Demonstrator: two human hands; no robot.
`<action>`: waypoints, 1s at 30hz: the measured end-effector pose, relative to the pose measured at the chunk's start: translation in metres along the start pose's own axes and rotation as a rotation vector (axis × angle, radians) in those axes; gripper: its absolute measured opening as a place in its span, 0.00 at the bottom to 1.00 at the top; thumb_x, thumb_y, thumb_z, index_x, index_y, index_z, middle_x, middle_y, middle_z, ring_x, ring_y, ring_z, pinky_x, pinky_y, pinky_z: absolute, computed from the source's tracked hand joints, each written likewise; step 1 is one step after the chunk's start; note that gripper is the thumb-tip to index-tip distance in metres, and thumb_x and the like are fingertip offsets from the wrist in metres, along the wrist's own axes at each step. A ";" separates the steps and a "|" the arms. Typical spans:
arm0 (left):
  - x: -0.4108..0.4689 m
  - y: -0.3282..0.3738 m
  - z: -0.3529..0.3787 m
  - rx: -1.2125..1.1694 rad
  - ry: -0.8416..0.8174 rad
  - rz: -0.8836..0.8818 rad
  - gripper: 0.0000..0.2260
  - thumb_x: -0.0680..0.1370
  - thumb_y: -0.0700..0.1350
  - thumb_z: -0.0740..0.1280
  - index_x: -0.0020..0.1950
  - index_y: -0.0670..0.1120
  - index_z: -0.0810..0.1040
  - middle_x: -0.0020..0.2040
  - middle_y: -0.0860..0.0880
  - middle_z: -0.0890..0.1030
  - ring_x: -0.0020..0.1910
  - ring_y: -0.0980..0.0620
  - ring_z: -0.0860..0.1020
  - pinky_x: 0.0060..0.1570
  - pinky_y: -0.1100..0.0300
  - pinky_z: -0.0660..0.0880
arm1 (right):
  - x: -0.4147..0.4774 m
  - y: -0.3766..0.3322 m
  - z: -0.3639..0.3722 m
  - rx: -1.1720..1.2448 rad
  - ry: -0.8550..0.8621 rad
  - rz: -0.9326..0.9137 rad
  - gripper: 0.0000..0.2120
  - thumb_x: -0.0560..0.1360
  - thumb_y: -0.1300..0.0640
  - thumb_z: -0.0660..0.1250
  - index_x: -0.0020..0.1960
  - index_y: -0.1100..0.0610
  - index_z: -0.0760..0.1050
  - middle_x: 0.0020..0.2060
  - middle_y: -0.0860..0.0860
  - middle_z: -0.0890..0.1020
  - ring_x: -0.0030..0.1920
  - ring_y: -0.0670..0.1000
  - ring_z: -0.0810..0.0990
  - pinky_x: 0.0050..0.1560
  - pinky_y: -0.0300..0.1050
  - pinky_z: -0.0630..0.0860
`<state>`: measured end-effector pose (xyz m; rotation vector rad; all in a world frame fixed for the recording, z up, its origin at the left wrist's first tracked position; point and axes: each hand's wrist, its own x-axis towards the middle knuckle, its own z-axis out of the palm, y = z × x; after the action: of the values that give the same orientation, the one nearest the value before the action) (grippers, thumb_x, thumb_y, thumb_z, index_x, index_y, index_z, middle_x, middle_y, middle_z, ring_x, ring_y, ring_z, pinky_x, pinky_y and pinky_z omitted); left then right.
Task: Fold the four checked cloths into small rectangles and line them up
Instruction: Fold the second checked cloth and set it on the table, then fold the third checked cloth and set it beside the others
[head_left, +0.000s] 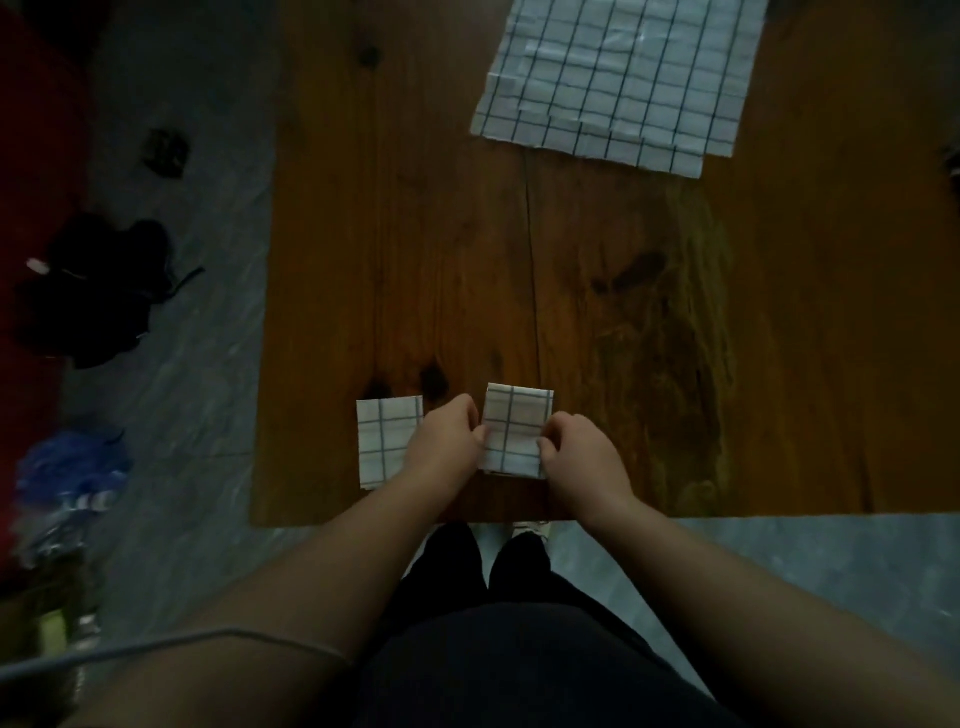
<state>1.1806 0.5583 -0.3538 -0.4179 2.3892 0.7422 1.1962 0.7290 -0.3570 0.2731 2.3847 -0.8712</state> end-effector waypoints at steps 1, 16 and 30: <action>-0.003 0.000 -0.004 0.014 0.003 0.021 0.02 0.80 0.51 0.65 0.51 0.55 0.73 0.45 0.54 0.77 0.44 0.54 0.78 0.47 0.51 0.81 | -0.001 -0.001 -0.002 -0.029 0.001 -0.013 0.03 0.80 0.51 0.63 0.53 0.47 0.75 0.47 0.44 0.76 0.45 0.44 0.76 0.45 0.42 0.77; -0.078 -0.120 -0.141 0.166 0.291 0.165 0.25 0.82 0.52 0.61 0.79 0.54 0.60 0.79 0.52 0.62 0.79 0.51 0.56 0.76 0.52 0.54 | -0.048 -0.161 0.013 -0.410 -0.006 -0.487 0.25 0.81 0.48 0.61 0.77 0.44 0.62 0.75 0.45 0.67 0.76 0.49 0.60 0.75 0.52 0.62; -0.183 -0.461 -0.320 0.126 0.503 -0.090 0.29 0.82 0.57 0.58 0.81 0.50 0.54 0.81 0.47 0.57 0.79 0.45 0.54 0.78 0.49 0.53 | -0.132 -0.464 0.274 -0.625 -0.086 -0.921 0.29 0.81 0.48 0.59 0.79 0.49 0.57 0.78 0.49 0.62 0.78 0.53 0.55 0.77 0.53 0.59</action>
<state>1.3863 0.0223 -0.2146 -0.7235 2.8383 0.4811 1.2545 0.1988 -0.2057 -1.1447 2.5230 -0.4051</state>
